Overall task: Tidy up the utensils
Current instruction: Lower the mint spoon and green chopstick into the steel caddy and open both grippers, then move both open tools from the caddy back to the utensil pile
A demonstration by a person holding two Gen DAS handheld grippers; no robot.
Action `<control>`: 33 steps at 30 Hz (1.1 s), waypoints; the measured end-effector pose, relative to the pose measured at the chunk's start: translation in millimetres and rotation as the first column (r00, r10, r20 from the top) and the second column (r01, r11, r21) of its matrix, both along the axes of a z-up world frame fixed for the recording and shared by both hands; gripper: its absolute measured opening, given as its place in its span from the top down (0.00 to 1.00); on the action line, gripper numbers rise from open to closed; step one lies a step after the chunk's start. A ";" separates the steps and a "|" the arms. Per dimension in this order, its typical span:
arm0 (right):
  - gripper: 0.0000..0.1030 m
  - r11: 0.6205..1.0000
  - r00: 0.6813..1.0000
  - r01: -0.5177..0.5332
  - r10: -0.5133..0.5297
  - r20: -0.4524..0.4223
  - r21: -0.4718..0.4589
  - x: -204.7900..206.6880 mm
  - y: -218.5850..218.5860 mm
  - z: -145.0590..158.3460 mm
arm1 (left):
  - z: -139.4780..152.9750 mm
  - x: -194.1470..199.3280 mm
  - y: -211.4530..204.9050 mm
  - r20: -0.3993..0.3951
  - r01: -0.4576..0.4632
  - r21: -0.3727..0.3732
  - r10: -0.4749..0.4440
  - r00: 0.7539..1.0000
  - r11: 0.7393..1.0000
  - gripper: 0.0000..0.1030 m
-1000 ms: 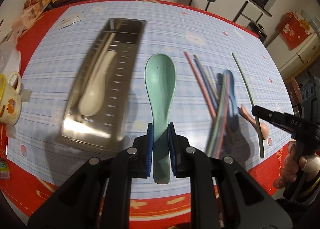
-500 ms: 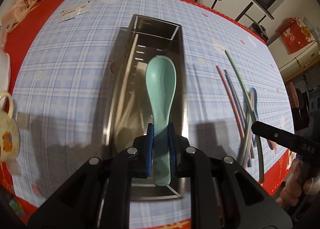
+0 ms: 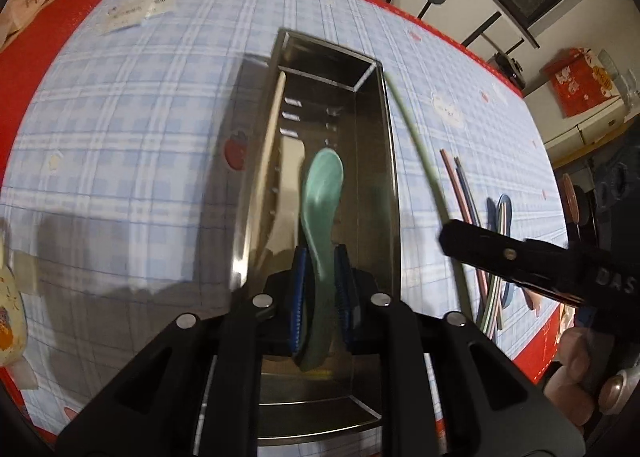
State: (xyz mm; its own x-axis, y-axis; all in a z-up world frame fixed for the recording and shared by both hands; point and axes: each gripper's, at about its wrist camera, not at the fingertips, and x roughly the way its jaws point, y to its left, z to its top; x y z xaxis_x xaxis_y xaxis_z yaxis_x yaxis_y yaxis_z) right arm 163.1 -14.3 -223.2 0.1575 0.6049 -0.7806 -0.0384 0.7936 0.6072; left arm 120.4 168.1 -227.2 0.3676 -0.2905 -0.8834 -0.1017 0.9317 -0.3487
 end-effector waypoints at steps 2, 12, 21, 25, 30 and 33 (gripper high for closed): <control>0.90 1.000 1.000 -0.009 0.009 -0.008 0.007 3.7 7.4 -1.5 | 6.1 -1.9 6.7 0.020 -0.017 0.005 0.017 1.000 1.000 0.66; 0.42 0.995 0.993 -0.039 0.048 0.107 -0.089 -1.2 10.5 21.5 | 38.0 -18.9 31.3 0.100 -0.094 0.008 0.093 0.991 0.996 0.32; 0.06 0.974 0.957 0.005 0.060 0.283 -0.226 -17.5 -41.7 43.1 | 50.7 -32.6 24.2 0.109 -0.128 0.071 0.120 0.987 0.989 0.06; 0.06 0.963 0.941 0.039 0.054 0.333 -0.267 -32.5 -76.5 36.9 | 55.4 -41.4 8.5 0.125 -0.119 0.121 0.103 0.987 0.986 0.06; 0.06 0.948 0.942 0.077 0.032 0.334 -0.309 -50.3 -122.4 20.2 | 62.2 -53.4 -21.0 0.189 -0.068 0.094 0.049 0.981 0.993 0.06; 0.06 0.946 0.948 0.107 -0.004 0.318 -0.307 -57.8 -151.7 9.6 | 59.2 -54.9 -45.3 0.178 -0.016 0.057 0.006 0.984 0.998 0.06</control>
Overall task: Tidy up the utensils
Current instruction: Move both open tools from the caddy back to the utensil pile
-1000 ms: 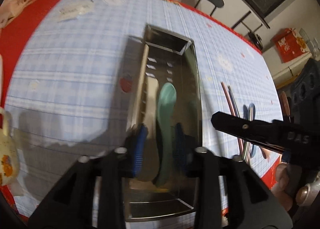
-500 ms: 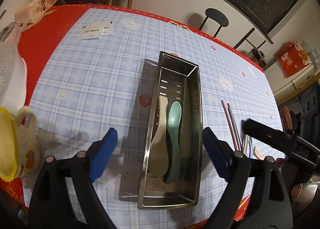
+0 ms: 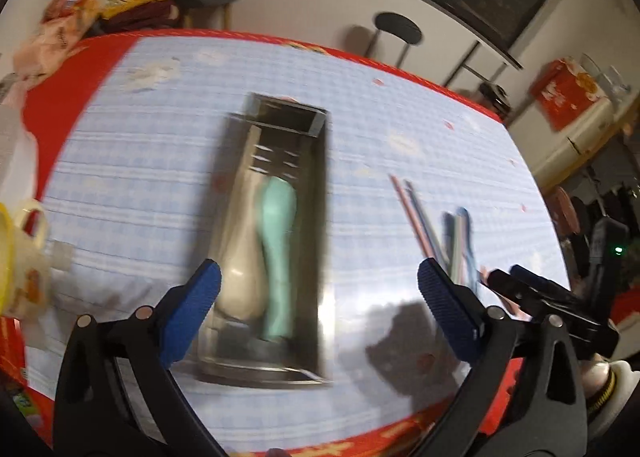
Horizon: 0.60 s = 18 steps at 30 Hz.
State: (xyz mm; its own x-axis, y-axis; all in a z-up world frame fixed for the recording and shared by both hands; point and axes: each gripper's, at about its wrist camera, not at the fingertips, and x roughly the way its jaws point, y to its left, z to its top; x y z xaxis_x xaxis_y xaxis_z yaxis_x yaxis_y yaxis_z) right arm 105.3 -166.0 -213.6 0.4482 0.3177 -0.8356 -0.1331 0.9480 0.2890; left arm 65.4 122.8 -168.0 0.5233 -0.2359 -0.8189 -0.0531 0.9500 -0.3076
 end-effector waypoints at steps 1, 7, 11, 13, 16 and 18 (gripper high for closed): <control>0.06 1.000 1.000 0.015 -0.015 -0.006 0.000 -1.3 -8.3 -2.5 | -1.3 -0.6 -6.6 -0.002 0.009 -0.002 -0.009 1.000 1.000 0.06; 0.06 0.997 0.997 0.071 -0.071 -0.020 0.024 -6.1 -48.6 -10.9 | -17.5 3.2 -55.8 -0.058 0.080 0.031 -0.078 0.995 0.996 0.06; 0.06 0.997 0.998 0.056 -0.054 -0.030 0.052 -8.5 -62.4 -13.5 | -28.7 7.2 -75.2 -0.086 0.110 -0.018 -0.111 0.990 0.994 0.06; 0.06 0.997 0.998 0.051 -0.049 -0.035 0.051 -8.9 -67.7 -14.7 | -39.8 10.1 -87.8 -0.127 0.127 -0.011 -0.127 0.984 0.992 0.06; 0.06 0.998 0.998 0.040 -0.038 -0.046 0.055 -9.5 -74.1 -17.0 | -60.5 11.9 -102.4 -0.191 0.144 0.022 -0.137 0.972 0.989 0.06; 0.06 0.999 0.998 0.028 -0.026 -0.061 0.040 -9.4 -76.7 -19.9 | -74.8 13.2 -108.1 -0.234 0.146 0.037 -0.133 0.963 0.989 0.06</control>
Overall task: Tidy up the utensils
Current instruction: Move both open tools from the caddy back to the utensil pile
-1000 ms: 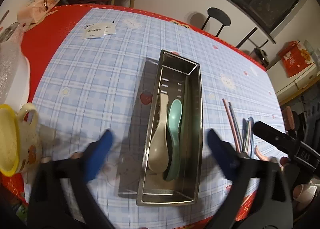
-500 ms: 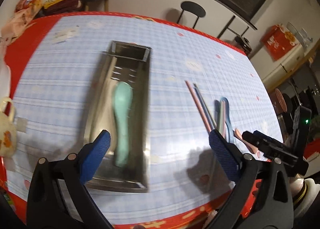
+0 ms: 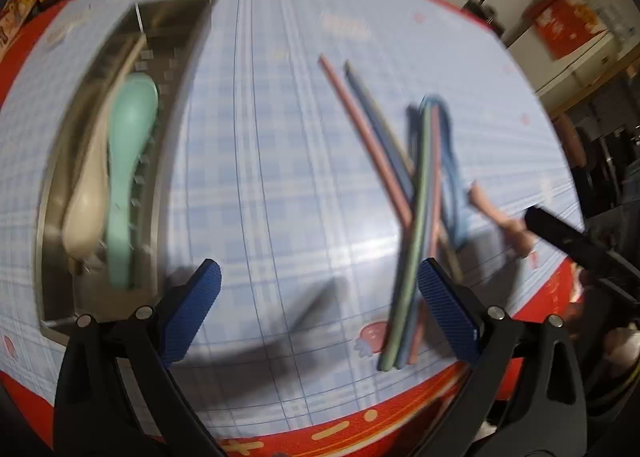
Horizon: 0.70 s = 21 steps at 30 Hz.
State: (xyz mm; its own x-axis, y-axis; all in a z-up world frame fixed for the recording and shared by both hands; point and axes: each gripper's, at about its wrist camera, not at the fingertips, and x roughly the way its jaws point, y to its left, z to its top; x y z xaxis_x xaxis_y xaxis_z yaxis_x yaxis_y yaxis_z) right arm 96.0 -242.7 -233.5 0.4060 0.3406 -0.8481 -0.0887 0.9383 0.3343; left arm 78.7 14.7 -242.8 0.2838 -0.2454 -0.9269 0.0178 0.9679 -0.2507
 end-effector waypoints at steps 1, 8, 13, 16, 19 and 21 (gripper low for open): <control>0.06 1.000 1.000 -0.008 0.008 -0.006 -0.013 -0.3 -0.9 -1.3 | -6.2 0.7 -2.6 -0.015 0.002 0.010 -0.002 1.000 1.000 0.06; 0.06 0.996 0.999 -0.047 0.046 -0.016 -0.077 -1.8 -5.1 -4.8 | -12.5 4.3 -15.0 -0.008 0.029 0.001 -0.029 1.000 1.000 0.06; 0.06 0.997 0.998 -0.058 0.055 -0.040 -0.058 -2.6 -10.7 -7.7 | -15.7 8.8 -24.3 -0.004 0.054 -0.034 -0.054 0.999 0.998 0.06; 0.13 0.995 0.997 -0.067 0.064 -0.047 -0.078 -2.6 -8.8 -9.1 | -16.2 11.5 -27.3 0.001 0.062 -0.049 -0.062 0.998 0.997 0.06; 0.16 0.993 0.996 -0.076 0.071 -0.054 -0.090 -1.8 -7.1 -10.7 | -17.1 13.7 -29.2 0.011 0.068 -0.057 -0.068 0.998 0.996 0.07; 0.16 0.994 0.996 -0.077 0.072 -0.059 -0.083 -1.4 -7.7 -12.0 | -17.5 15.8 -31.2 0.015 0.073 -0.047 -0.073 0.997 0.996 0.07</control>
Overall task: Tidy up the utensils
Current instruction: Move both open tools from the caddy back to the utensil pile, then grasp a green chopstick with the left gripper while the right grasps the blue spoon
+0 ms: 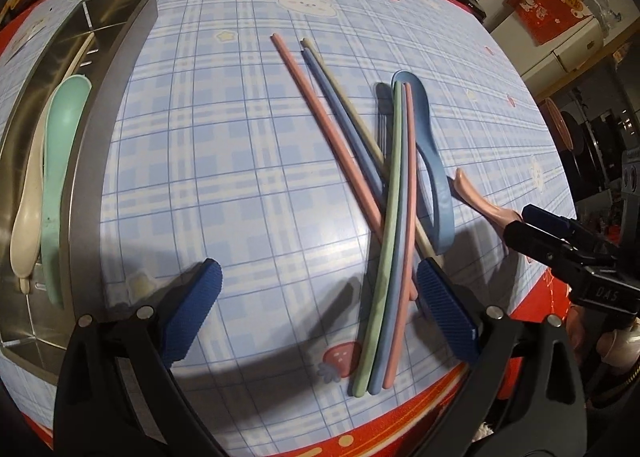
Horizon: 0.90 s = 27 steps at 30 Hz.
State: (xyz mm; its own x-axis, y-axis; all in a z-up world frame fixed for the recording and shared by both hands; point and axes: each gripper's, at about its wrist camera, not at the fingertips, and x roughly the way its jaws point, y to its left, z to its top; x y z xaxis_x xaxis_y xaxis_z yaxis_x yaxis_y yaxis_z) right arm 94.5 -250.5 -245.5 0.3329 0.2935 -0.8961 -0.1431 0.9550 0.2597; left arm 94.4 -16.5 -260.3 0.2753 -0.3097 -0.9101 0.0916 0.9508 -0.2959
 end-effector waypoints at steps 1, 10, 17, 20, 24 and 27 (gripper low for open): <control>0.18 1.000 1.000 0.000 0.000 0.001 0.003 -0.1 -0.2 0.0 | -0.2 1.2 -1.5 0.001 0.005 0.008 -0.005 1.000 1.000 0.07; 0.44 0.999 0.999 -0.035 0.035 -0.006 0.039 0.9 6.8 -1.9 | 0.9 12.1 -17.1 0.019 0.062 0.125 -0.065 0.998 0.990 0.31; 0.54 0.994 0.998 -0.066 0.065 0.010 0.091 1.0 11.0 0.6 | 2.5 13.5 -22.6 0.015 0.128 0.041 -0.129 0.992 0.991 0.60; 0.54 0.991 0.996 -0.093 0.091 0.017 0.097 0.9 14.4 2.0 | 1.7 12.0 -24.9 0.015 0.143 0.008 -0.144 0.990 0.990 0.63; 0.54 0.989 0.993 -0.119 0.117 0.023 0.088 1.7 20.9 2.7 | 1.2 11.3 -29.4 0.017 0.164 -0.010 -0.164 0.986 0.986 0.64; 0.58 0.990 0.992 -0.123 0.122 0.025 0.068 2.9 23.7 2.8 | 3.0 10.8 -28.2 0.032 0.163 -0.017 -0.163 0.986 0.986 0.76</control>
State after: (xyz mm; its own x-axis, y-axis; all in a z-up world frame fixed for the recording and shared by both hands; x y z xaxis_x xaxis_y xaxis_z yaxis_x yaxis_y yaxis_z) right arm 97.4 -226.7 -242.7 0.3086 0.3946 -0.8655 -0.2641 0.9097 0.3205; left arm 105.2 -44.8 -257.3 0.2468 -0.3700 -0.8957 0.2541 0.9166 -0.3086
